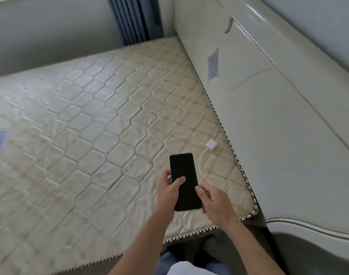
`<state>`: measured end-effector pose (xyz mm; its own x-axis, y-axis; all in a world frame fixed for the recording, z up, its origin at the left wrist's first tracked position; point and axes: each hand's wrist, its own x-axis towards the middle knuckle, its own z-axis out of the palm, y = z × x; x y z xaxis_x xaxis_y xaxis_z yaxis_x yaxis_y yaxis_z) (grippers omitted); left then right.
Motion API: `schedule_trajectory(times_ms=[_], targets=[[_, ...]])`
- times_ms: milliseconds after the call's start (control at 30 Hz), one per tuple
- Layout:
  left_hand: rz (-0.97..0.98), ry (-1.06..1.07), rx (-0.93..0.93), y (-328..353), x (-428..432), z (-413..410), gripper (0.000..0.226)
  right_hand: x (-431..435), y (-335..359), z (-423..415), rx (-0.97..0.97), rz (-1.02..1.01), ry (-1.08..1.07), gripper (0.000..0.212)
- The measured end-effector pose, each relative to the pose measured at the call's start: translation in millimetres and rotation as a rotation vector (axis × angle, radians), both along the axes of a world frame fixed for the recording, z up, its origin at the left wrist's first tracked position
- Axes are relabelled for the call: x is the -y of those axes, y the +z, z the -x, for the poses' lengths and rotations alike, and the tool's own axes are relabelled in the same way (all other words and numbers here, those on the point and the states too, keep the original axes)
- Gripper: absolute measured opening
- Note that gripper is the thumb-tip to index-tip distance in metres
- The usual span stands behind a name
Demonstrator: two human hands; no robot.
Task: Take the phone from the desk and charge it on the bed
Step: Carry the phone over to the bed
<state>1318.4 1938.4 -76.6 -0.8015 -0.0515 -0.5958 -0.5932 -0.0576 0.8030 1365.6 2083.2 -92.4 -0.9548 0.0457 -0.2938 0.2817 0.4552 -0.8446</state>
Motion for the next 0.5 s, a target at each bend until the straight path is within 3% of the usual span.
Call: schedule_trajectory(times_ms=[267,500], targets=[[-0.034,0.020,0.093,-58,18,42,0.029,15,-49,45,0.093,-0.077,0.048,0.029],[-0.002,-0.046,0.180,-148,9,84,0.031,8,-136,78,0.175,-0.178,0.084,0.031]])
